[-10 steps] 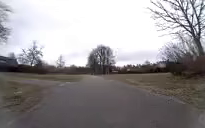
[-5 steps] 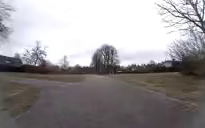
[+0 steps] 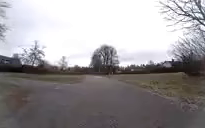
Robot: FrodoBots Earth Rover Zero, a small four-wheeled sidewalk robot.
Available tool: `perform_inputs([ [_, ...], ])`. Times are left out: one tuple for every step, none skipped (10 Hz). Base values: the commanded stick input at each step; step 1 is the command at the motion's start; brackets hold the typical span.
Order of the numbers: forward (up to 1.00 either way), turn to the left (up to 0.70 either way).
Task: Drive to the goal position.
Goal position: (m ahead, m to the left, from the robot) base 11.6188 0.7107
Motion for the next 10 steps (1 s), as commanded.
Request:
perform_inputs([
  [1.00, 0.00],
  [1.00, 0.00],
  [1.00, 0.00],
  [1.00, 0.00],
  [1.00, 0.00],
  [1.00, 0.00],
  [1.00, 0.00],
  [1.00, 0.00],
  [1.00, 0.00],
  [1.00, 0.00],
])
